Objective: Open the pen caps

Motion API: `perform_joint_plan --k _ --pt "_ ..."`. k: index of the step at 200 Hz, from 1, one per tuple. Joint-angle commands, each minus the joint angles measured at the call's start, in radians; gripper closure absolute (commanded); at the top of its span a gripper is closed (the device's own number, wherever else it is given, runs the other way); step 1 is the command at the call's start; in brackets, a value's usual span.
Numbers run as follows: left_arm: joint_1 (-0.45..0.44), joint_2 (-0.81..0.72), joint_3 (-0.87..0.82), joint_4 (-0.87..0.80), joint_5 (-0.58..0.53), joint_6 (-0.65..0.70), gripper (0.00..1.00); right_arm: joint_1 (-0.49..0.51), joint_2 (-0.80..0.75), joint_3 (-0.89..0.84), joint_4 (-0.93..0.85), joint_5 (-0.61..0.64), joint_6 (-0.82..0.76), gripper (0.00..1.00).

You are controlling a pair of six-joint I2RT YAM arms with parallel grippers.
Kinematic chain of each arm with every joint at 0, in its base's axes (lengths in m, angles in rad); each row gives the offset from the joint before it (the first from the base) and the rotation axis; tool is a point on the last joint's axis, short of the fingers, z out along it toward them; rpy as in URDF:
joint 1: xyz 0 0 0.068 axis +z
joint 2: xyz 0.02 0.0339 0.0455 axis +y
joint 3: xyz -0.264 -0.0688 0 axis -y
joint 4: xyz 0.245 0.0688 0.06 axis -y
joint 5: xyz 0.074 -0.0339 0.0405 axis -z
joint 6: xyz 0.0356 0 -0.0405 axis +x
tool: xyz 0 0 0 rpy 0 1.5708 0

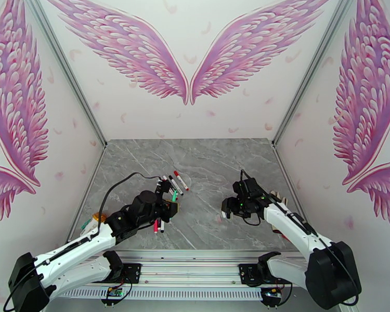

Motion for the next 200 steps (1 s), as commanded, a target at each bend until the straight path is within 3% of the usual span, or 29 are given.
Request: perform_joint_plan --k 1,95,200 --pt "0.015 0.039 0.010 -0.058 -0.063 -0.038 0.81 0.013 -0.062 -0.006 0.040 -0.036 0.012 0.36" --pt "0.022 0.332 0.106 -0.137 -0.184 -0.207 0.76 0.032 -0.208 -0.044 0.143 -0.196 0.021 0.00" --pt "-0.021 0.540 0.164 -0.207 -0.223 -0.262 0.77 0.034 -0.222 -0.069 0.158 -0.212 0.022 0.01"
